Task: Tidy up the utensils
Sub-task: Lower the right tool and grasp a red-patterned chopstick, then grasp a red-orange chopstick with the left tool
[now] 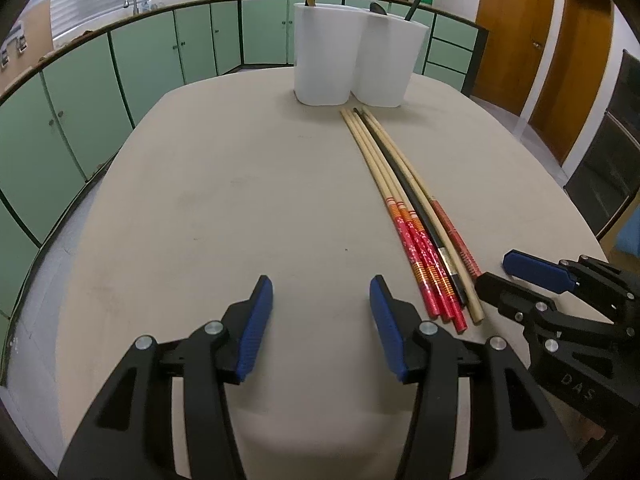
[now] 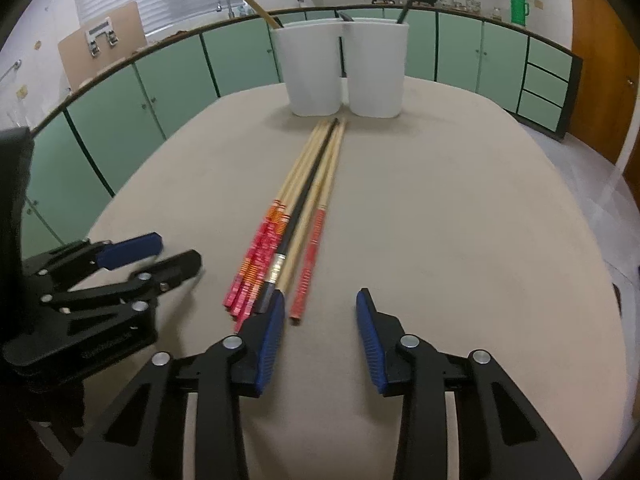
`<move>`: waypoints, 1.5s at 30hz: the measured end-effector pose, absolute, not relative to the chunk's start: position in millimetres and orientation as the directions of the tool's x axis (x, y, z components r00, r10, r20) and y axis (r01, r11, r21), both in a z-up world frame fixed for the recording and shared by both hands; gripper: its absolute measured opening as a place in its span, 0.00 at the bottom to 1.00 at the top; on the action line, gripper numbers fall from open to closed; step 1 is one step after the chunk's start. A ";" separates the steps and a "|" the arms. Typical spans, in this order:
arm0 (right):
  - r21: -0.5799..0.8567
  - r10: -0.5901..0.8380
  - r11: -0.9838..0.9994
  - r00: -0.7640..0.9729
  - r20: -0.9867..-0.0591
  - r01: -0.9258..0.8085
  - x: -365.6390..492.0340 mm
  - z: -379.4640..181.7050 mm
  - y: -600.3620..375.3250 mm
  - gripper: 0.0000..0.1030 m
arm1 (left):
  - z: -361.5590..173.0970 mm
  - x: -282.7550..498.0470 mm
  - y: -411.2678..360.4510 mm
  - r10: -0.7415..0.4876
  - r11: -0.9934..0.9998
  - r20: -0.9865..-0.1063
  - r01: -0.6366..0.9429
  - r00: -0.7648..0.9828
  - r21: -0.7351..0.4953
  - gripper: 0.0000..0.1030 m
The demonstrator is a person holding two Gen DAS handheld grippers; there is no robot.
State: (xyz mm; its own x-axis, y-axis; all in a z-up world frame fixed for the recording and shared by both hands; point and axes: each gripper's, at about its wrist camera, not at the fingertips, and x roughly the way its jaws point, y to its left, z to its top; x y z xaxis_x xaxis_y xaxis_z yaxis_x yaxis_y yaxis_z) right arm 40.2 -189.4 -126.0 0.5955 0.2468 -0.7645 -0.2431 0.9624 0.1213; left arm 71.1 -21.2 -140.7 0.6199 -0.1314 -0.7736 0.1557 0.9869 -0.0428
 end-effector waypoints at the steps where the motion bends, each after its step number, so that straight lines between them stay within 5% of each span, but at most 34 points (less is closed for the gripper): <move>1: 0.120 0.248 0.962 0.595 -0.765 -0.246 39.8 -126.3 -190.3 0.35 | -141.2 71.0 -21.9 -0.131 0.987 -0.774 0.156 0.620 -0.043 0.48; 8: 0.088 0.227 0.963 0.596 -0.770 -0.253 43.0 -127.8 -178.5 0.30 | -141.5 70.2 -27.2 -0.131 0.986 -0.776 0.163 0.617 -0.037 0.49; 13: 0.117 0.245 0.962 0.590 -0.769 -0.247 45.5 -128.5 -182.1 0.07 | -139.4 67.5 -29.3 -0.136 0.985 -0.777 0.168 0.615 -0.039 0.49; 37: 0.124 0.218 0.973 0.614 -0.758 -0.193 39.2 -132.5 -216.4 0.06 | -144.6 57.9 -47.4 -0.132 0.981 -0.790 0.196 0.599 -0.016 0.50; 45: 0.116 0.232 0.967 0.604 -0.763 -0.225 40.0 -133.8 -209.0 0.07 | -144.7 58.3 -53.0 -0.144 0.980 -0.782 0.194 0.606 -0.030 0.35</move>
State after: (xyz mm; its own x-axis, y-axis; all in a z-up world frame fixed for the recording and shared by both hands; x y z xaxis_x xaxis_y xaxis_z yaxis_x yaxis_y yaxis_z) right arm 40.0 -209.0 -133.8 0.6039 0.2319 -0.7626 -0.2247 0.9675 0.1162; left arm 58.3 -53.0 -144.7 0.6062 -0.1440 -0.7822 0.1943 0.9805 -0.0300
